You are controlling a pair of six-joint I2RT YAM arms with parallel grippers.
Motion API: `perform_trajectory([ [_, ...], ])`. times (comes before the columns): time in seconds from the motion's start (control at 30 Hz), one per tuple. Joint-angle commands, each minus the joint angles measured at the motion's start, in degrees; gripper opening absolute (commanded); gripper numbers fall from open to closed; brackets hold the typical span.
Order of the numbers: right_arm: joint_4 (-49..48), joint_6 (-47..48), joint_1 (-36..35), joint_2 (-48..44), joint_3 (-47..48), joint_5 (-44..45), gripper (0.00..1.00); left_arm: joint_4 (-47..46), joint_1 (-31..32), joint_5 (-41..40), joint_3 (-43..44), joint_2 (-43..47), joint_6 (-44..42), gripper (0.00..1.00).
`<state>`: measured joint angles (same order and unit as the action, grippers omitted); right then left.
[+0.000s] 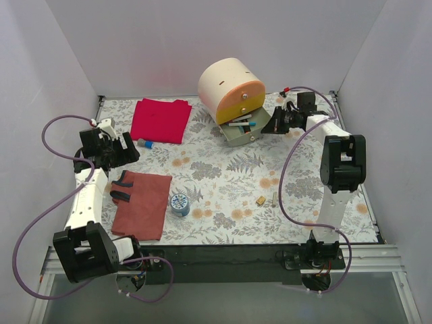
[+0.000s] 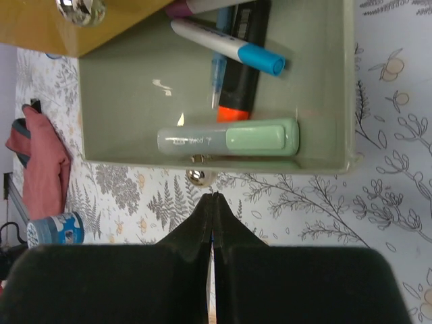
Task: Sort the stationery into containers
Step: Close the drawer in the storage box.
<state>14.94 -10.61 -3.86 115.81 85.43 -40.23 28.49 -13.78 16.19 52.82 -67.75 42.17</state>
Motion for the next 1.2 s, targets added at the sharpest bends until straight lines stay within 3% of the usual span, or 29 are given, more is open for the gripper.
perform_trajectory([
  [0.0, -4.7, -5.2, -1.0, 2.5, 5.4, -2.0, 0.01, 0.8, -0.4, -1.3, 0.0, 0.0, -2.3, 0.78],
  [0.7, -7.4, -6.2, -6.2, 10.3, 16.6, 2.1, 0.01, 0.7, -0.4, -0.8, -0.5, -0.8, -2.6, 0.78],
  [1.17, -7.9, -4.9, -6.0, 13.6, 22.1, 10.4, 0.01, 0.1, -0.4, -0.5, 0.3, -1.7, -2.3, 0.78],
])
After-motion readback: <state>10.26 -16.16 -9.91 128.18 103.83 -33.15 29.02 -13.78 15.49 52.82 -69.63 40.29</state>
